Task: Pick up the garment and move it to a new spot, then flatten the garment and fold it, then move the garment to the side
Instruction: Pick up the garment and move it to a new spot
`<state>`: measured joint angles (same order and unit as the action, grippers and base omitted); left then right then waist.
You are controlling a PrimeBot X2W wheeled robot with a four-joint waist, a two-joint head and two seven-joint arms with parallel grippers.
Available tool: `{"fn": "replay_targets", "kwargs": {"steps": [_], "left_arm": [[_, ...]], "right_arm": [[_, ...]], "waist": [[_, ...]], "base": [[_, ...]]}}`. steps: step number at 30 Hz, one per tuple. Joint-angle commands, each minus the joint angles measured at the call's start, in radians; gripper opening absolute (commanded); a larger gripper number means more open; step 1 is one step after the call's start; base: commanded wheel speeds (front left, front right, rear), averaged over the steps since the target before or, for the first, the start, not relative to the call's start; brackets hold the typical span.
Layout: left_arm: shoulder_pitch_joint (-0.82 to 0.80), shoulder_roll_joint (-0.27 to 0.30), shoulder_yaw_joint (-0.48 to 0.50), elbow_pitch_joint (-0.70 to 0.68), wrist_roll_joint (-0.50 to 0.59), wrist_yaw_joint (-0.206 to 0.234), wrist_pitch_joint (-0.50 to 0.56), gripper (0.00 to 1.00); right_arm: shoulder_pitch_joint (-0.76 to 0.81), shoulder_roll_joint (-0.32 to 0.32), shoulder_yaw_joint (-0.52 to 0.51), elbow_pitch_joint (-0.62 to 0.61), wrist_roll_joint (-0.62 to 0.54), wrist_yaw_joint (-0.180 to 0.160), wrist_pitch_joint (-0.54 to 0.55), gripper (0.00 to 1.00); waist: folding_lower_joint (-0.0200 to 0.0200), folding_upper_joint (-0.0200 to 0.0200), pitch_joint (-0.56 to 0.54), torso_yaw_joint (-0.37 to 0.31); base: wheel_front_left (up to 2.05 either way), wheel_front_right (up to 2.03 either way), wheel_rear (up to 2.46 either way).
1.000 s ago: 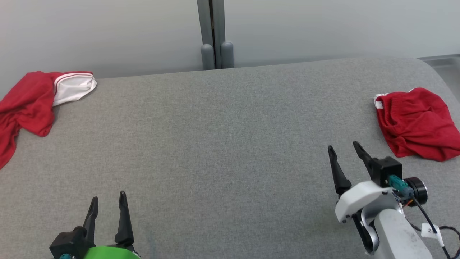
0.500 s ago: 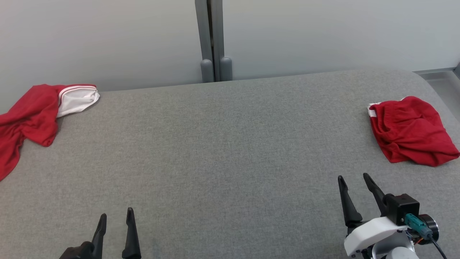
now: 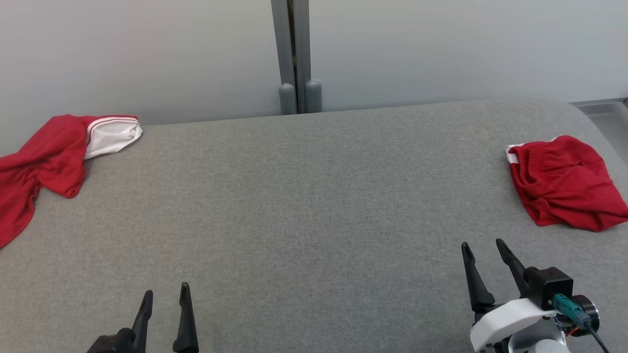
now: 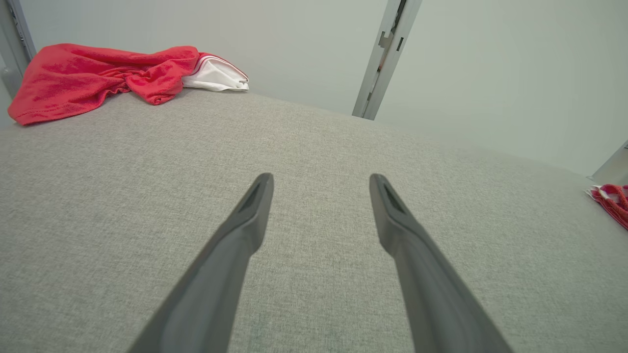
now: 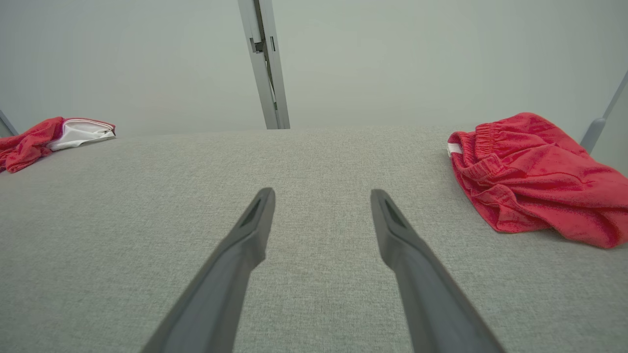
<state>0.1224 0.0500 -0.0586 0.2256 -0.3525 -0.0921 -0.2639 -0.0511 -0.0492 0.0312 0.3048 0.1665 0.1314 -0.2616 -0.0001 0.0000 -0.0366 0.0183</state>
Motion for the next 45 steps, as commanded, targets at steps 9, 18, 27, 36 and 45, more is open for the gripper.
{"fn": "replay_targets", "kwargs": {"steps": [9,18,27,36,45], "left_arm": [[-0.014,0.002,-0.009,-0.013,0.008,0.007,0.000,1.00],[0.000,0.002,0.006,-0.030,0.023,0.006,0.000,1.00],[0.022,0.002,0.014,-0.030,0.029,-0.003,0.000,1.00],[0.028,0.002,0.035,-0.053,0.032,0.002,0.000,1.00],[-0.084,0.075,0.104,-0.179,0.036,-0.003,0.006,1.00]], "right_arm": [[0.023,-0.003,-0.010,-0.021,0.006,-0.001,-0.005,1.00],[0.027,-0.003,0.009,-0.027,0.021,-0.001,-0.005,1.00],[0.030,-0.003,0.030,-0.024,0.036,-0.001,-0.005,1.00],[0.023,-0.003,0.040,-0.030,0.039,-0.001,-0.005,1.00],[-0.013,-0.004,0.029,-0.062,-0.020,-0.001,-0.005,1.00]], "waist": [[0.0001,0.0000,-0.010,0.163],[0.0001,0.0000,-0.019,0.358],[0.0001,0.0000,-0.035,0.456],[0.0001,0.0000,-0.027,0.464],[0.0001,0.0000,0.060,0.401]], "base": [[0.00,0.00,0.00],[0.00,0.00,0.00],[0.00,0.00,0.00],[0.00,0.00,0.00],[0.00,0.00,0.00]]}}
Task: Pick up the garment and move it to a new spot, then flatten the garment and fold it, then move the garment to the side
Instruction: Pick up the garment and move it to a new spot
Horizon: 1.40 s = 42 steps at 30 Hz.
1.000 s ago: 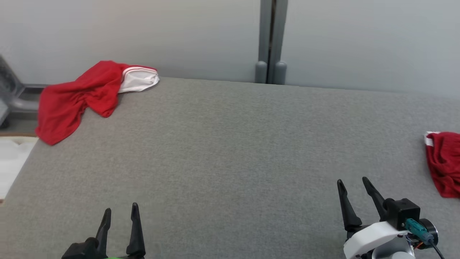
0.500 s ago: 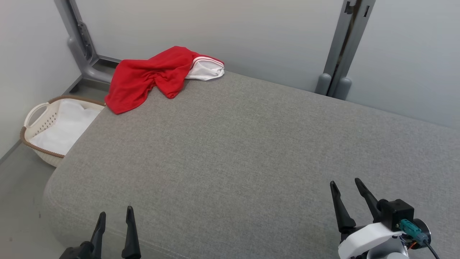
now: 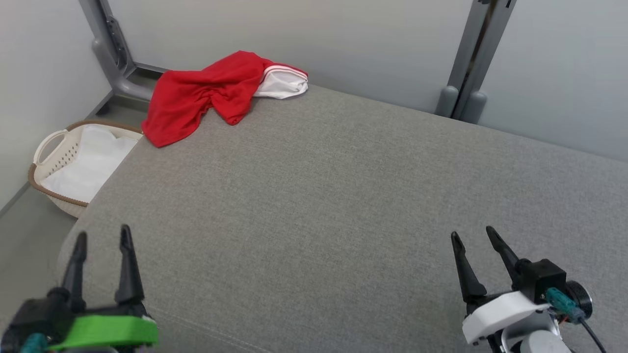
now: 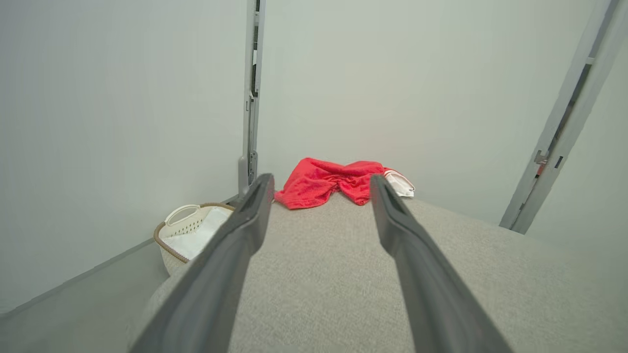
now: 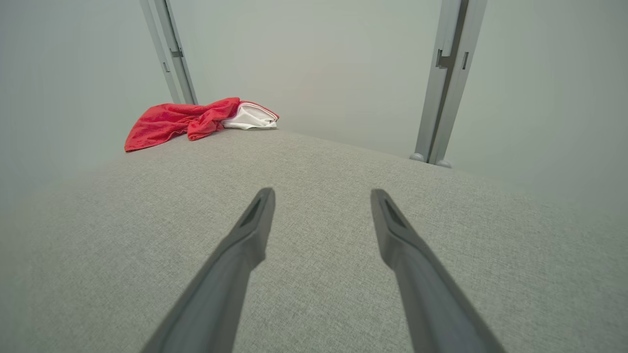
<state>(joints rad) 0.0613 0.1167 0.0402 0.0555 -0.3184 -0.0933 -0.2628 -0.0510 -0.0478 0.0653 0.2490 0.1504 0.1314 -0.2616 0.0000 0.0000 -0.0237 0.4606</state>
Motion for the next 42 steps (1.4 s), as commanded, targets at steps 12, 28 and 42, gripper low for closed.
{"fn": "replay_targets", "kwargs": {"steps": [12,28,42], "left_arm": [[-0.475,0.240,0.105,-0.008,-0.040,-0.012,0.153,1.00],[-0.938,0.369,0.070,0.539,-0.138,-0.034,0.195,1.00],[-1.112,0.393,-0.027,0.880,-0.139,-0.038,0.178,1.00]], "right_arm": [[-0.126,-0.005,0.010,-0.104,-0.120,-0.001,0.010,1.00],[-0.192,-0.004,-0.007,-0.418,-0.231,-0.001,0.104,1.00],[-0.187,-0.004,0.030,-0.644,-0.293,-0.002,0.170,1.00]], "waist": [[0.0000,0.0000,0.249,-0.227],[0.0000,0.0000,0.589,-0.372],[0.0000,0.0000,0.741,-0.414]], "base": [[0.00,0.00,0.00],[0.00,0.00,0.00],[0.00,0.00,0.00]]}}
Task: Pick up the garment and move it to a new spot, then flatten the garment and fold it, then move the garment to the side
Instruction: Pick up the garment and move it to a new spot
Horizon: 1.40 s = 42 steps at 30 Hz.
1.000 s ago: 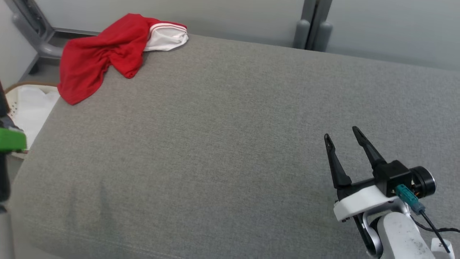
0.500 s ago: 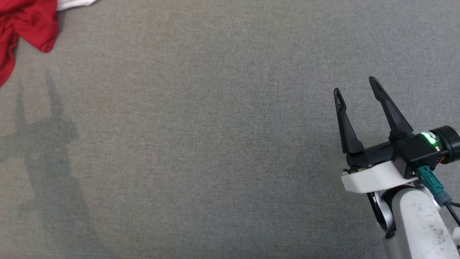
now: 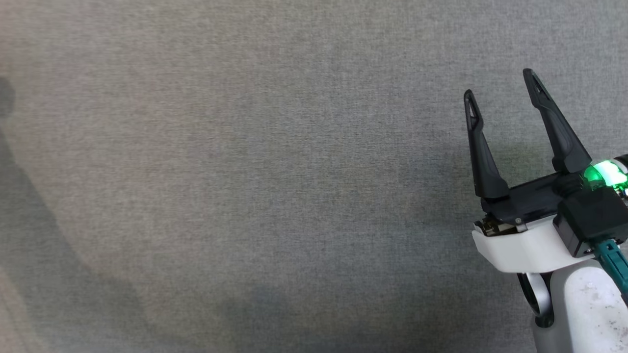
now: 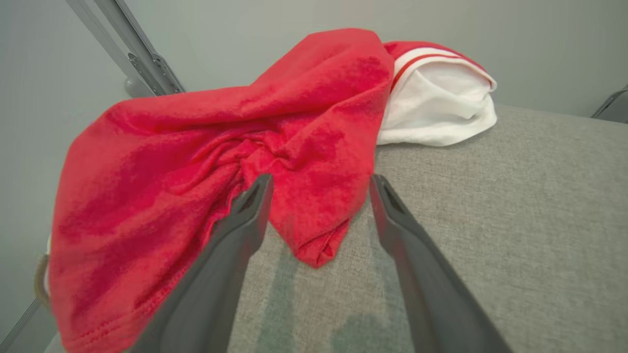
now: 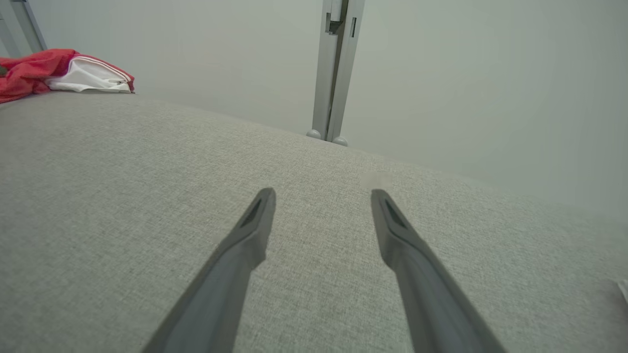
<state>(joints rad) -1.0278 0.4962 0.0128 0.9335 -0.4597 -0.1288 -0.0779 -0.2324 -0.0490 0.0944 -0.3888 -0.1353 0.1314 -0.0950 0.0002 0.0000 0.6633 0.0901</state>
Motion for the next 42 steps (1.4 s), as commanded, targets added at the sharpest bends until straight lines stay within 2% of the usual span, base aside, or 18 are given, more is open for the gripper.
{"fn": "replay_targets", "kwargs": {"steps": [1,5,11,14,15,16,22,28,34,42], "left_arm": [[-0.031,0.018,-0.003,0.018,0.003,-0.002,-0.010,1.00],[-0.066,0.052,-0.021,0.094,0.020,0.008,-0.022,1.00],[-0.115,0.069,-0.033,0.177,0.019,0.009,-0.010,1.00],[-0.126,0.063,-0.044,0.212,0.011,0.004,0.008,0.42],[-0.130,0.065,-0.047,0.221,0.008,0.004,0.004,0.27],[-0.132,0.066,-0.049,0.229,0.006,0.003,0.002,0.00],[-0.166,0.083,-0.065,0.242,0.006,0.001,-0.049,0.00],[-0.187,0.117,-0.098,0.230,0.008,-0.002,-0.088,0.00],[-0.187,0.163,-0.177,0.146,-0.009,-0.003,-0.095,0.00],[-0.191,0.216,-0.329,-0.033,-0.033,-0.003,-0.044,0.00]], "right_arm": [[-0.006,-0.003,0.003,-0.016,-0.011,-0.002,0.006,1.00],[-0.004,-0.003,0.003,-0.043,-0.018,-0.002,0.016,1.00],[0.007,-0.003,-0.006,-0.064,-0.023,-0.002,0.020,1.00],[0.002,-0.003,-0.009,-0.063,-0.019,-0.002,0.016,1.00],[-0.003,-0.003,-0.009,-0.062,-0.015,-0.002,0.013,1.00],[-0.006,-0.003,-0.008,-0.061,-0.014,-0.002,0.012,1.00],[-0.013,-0.003,-0.018,-0.053,-0.005,-0.002,0.002,1.00],[-0.023,-0.003,-0.018,-0.008,0.026,-0.002,-0.028,1.00],[-0.024,-0.003,-0.013,0.079,0.073,-0.002,-0.068,1.00],[0.011,-0.003,0.013,0.193,0.144,-0.002,-0.110,1.00]], "waist": [[-0.0002,0.0000,0.059,-0.048],[-0.0002,0.0000,0.073,-0.070],[-0.0002,0.0000,0.092,-0.083],[-0.0002,0.0000,0.096,-0.086],[-0.0002,0.0000,0.096,-0.086],[-0.0002,0.0000,0.096,-0.086],[-0.0002,0.0000,0.083,-0.077],[-0.0002,0.0000,0.020,-0.075],[-0.0002,0.0000,-0.104,-0.082],[-0.0002,0.0000,-0.312,-0.103]], "base": [[0.00,0.00,0.00],[0.00,0.00,0.00],[0.00,0.00,0.00],[0.00,0.00,0.00],[0.00,0.00,0.00],[0.00,0.00,0.00],[0.00,0.00,0.00],[0.00,0.00,0.00],[0.00,0.00,0.00],[0.00,0.00,0.00]]}}
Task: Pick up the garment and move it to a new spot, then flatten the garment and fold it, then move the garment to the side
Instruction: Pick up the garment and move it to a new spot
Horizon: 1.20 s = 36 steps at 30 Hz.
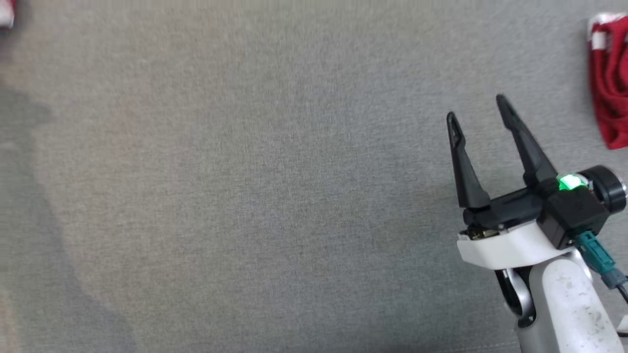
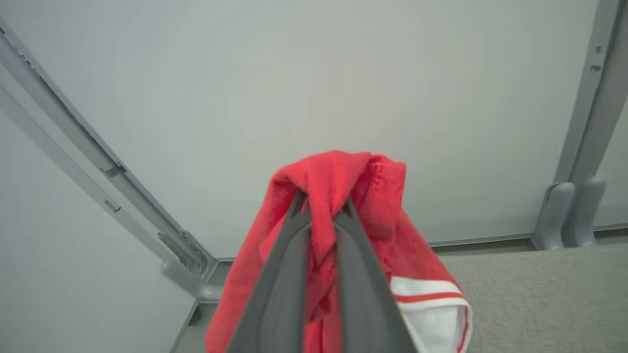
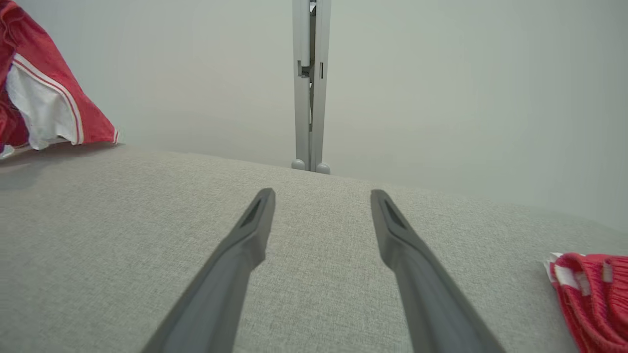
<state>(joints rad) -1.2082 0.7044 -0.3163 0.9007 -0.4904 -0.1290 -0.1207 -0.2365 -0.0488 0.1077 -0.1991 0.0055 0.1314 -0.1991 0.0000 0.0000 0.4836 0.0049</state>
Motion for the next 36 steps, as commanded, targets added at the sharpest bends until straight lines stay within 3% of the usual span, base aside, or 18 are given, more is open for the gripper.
{"fn": "replay_targets", "kwargs": {"steps": [1,10,22,29,36], "left_arm": [[-0.007,0.012,-0.023,-0.032,-0.009,-0.002,0.010,0.00],[0.047,-0.036,-0.182,-0.294,-0.081,-0.002,0.078,0.00],[0.219,-0.276,-0.360,-0.556,-0.171,0.004,0.078,0.00],[0.418,-0.346,-0.406,-0.494,-0.190,0.048,-0.012,0.00],[0.523,-0.353,-0.368,-0.232,-0.234,0.074,-0.100,0.00]], "right_arm": [[0.021,-0.003,0.002,0.019,0.013,-0.002,-0.010,1.00],[0.090,-0.003,0.006,0.125,0.080,-0.002,-0.042,1.00],[0.156,-0.003,-0.022,0.196,0.136,-0.002,-0.064,1.00],[0.155,-0.003,-0.025,0.214,0.165,-0.002,-0.066,1.00],[0.117,-0.003,-0.035,0.233,0.163,-0.002,-0.067,1.00]], "waist": [[0.0000,0.0000,-0.158,-0.020],[0.0000,0.0000,-0.344,-0.053],[0.0000,0.0000,-0.452,-0.080],[0.0000,0.0000,-0.427,-0.101],[0.0000,0.0000,-0.354,-0.125]], "base": [[0.00,0.00,0.00],[0.00,0.00,0.00],[0.00,0.00,0.00],[0.00,0.00,0.00],[0.00,0.00,0.00]]}}
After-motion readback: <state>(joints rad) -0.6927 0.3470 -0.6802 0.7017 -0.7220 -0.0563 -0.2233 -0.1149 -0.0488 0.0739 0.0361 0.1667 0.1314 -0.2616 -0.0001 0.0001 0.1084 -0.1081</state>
